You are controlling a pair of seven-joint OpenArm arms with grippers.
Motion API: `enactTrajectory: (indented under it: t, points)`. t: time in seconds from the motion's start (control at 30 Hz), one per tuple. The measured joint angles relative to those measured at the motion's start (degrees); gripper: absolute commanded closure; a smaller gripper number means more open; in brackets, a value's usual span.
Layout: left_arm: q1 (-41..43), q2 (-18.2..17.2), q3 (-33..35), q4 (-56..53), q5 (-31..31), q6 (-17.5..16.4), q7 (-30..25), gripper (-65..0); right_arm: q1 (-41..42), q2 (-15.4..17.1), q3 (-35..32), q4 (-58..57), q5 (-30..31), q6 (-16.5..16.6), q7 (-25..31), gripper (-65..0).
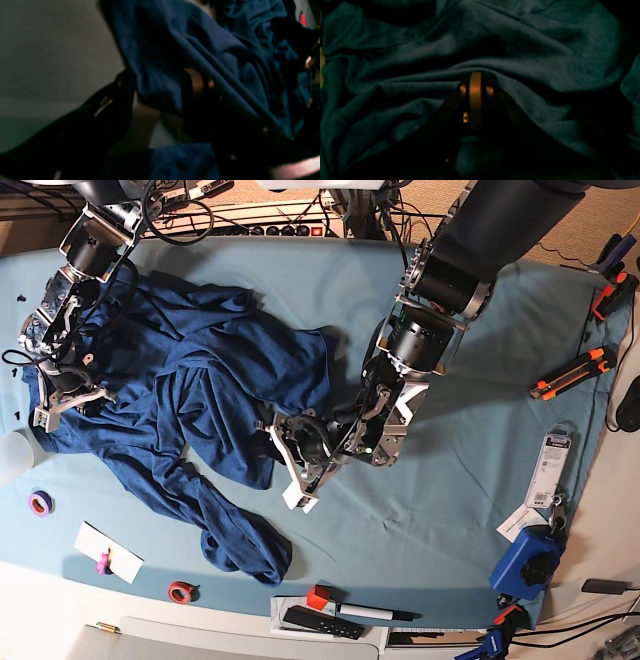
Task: Layout the t-shirt on the table in an organized manner, then fold the t-shirt properly
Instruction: 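Drag the grasped fabric with the left gripper away from the right gripper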
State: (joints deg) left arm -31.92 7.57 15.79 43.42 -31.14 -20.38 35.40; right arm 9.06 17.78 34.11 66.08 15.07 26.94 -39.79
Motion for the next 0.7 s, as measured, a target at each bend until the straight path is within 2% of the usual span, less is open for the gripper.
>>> enactTrajectory:
  t: [0.1,0.2,0.37,0.53,0.63,0.7]
  points:
    - [0.0,0.0,3.0,0.0,0.0,-1.6,0.4,-28.3,0.0,0.0,0.0,0.0,0.0,0.0,0.0,-2.4]
    - [-0.2,0.0,8.4,0.2,-0.4,-1.7,-0.2,-28.3,0.0,0.0,0.0,0.0,0.0,0.0,0.0,-2.4]
    - [-0.5,0.0,17.6,0.5,1.1,-1.5,-4.6,-28.3,0.0,0.0,0.0,0.0,0.0,0.0,0.0,-2.4]
    - [-1.9,0.0,18.9,0.6,6.4,2.3,-5.9,-28.3,0.0,0.0,0.0,0.0,0.0,0.0,0.0,-2.4]
    - [-3.7,0.0,18.5,0.3,9.0,5.2,-4.2,-28.3,0.0,0.0,0.0,0.0,0.0,0.0,0.0,-2.4]
    - [-4.2,0.0,18.1,0.1,9.5,6.1,-3.8,-24.2,0.0,0.0,0.0,0.0,0.0,0.0,0.0,-2.4]
